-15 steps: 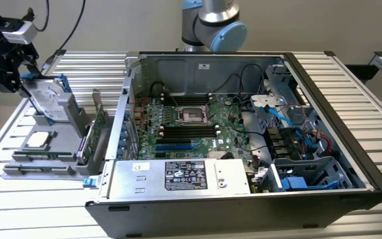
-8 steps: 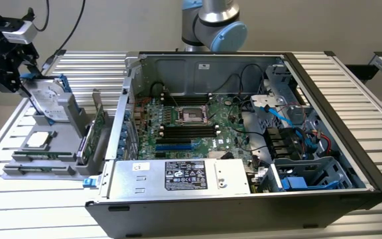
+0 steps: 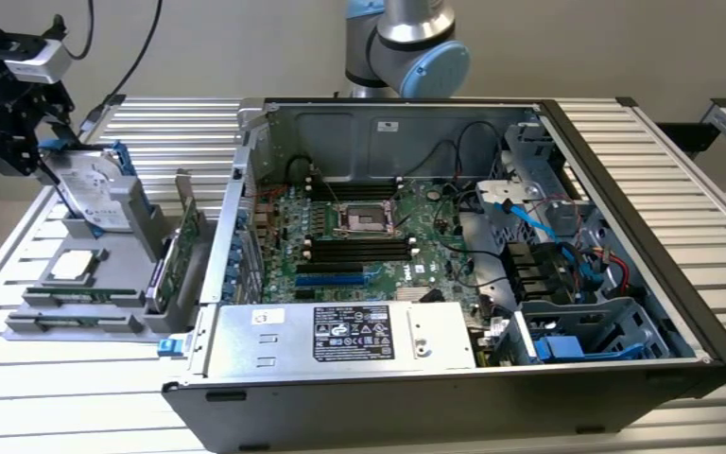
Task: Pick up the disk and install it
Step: 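Pick up the disk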
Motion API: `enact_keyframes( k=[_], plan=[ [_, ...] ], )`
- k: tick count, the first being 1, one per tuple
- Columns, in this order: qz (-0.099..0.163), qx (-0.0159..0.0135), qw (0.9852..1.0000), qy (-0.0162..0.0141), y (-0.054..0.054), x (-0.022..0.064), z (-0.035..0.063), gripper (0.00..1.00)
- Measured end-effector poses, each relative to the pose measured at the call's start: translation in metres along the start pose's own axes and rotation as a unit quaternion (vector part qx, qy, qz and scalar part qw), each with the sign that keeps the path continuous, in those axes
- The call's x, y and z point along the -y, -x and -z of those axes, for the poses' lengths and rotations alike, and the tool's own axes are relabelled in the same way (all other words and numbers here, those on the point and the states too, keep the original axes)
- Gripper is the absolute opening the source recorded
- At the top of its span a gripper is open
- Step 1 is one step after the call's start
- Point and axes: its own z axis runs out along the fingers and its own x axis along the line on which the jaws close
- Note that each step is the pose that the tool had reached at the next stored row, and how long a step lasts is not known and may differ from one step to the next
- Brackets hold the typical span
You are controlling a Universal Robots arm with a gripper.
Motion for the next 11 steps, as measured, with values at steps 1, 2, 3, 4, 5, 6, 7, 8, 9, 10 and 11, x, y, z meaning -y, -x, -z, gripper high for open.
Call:
enact_keyframes(
  k=[1,2,3,4,5,6,7,8,9,10,11],
  plan=[
    [0.0,0.0002,1.0,0.0,-0.0001,0.0,0.0,0.71],
    [0.0,0.0005,1.0,0.0001,-0.0003,0.0,-0.0001,0.71],
    [0.0,0.0008,1.0,0.0001,-0.0004,0.0,0.0,0.71],
    [0.0,0.0013,1.0,0.0001,-0.0004,0.0,-0.0001,0.71],
    [0.0,0.0022,1.0,0.0002,-0.0006,0.0,-0.0002,0.71],
    [0.0,0.0038,1.0,0.0002,-0.0008,0.0,-0.0002,0.71],
    [0.0,0.0055,1.0,0.0003,-0.0008,0.0001,-0.0003,0.71],
    [0.0,0.0067,1.0,0.0004,-0.0008,0.0001,-0.0004,0.71],
    [0.0,0.007,1.0,0.0004,-0.0008,0.0001,-0.0003,0.71],
    [0.0,0.0072,1.0,0.0004,-0.0008,0.0001,-0.0003,0.71],
    [0.0,0.0073,1.0,0.0004,-0.0009,0.0001,-0.0003,0.71]
  ],
)
